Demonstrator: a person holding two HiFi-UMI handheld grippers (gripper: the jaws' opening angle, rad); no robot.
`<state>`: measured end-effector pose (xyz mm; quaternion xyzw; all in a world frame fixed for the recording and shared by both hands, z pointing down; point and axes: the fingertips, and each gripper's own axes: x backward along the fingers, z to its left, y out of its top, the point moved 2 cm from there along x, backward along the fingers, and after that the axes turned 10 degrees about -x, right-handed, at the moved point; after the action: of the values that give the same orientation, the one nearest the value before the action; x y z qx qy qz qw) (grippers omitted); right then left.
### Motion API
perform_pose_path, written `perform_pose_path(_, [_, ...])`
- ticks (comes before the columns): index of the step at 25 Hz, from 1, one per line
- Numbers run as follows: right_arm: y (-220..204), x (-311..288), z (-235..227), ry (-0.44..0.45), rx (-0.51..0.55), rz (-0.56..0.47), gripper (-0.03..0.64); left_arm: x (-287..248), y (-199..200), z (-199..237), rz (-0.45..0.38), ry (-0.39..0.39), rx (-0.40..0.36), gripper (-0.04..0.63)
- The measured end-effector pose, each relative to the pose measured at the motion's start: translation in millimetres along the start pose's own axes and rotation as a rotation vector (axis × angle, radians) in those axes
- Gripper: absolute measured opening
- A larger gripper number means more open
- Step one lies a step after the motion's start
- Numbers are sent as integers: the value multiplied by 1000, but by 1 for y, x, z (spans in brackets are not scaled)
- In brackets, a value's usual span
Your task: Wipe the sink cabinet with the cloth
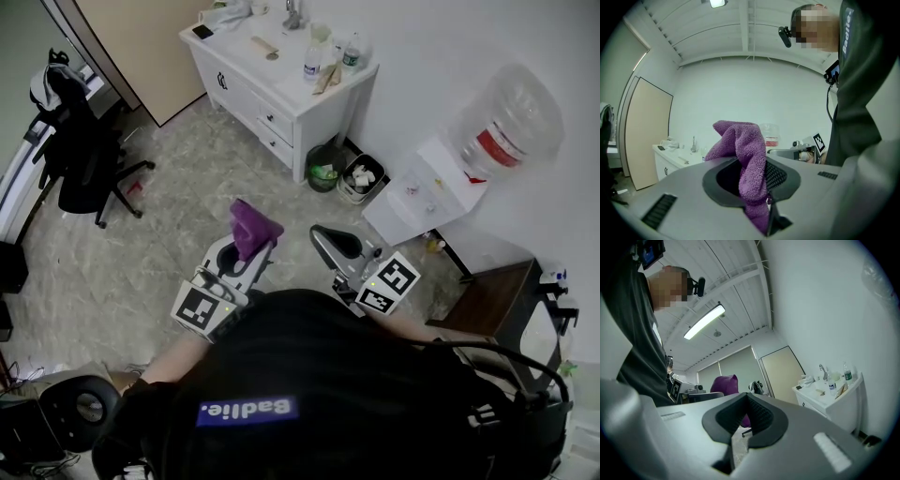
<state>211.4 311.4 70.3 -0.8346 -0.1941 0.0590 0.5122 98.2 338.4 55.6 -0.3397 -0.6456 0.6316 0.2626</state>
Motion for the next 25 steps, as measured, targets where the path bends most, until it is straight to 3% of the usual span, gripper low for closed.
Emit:
perform_pose_path(9, [2,-59,-50,-34,9,43,-3,-31,-19,72,-22,-18,3,84])
perform_pose_path(20, [31,-262,-161,-168,-32,68,-3,-101,-53,311,-39,-103,65,84])
perform_pose_path(25, [42,-319,-194,-194,-58,57,-3,-128,-71,387,-22,-125,78,84])
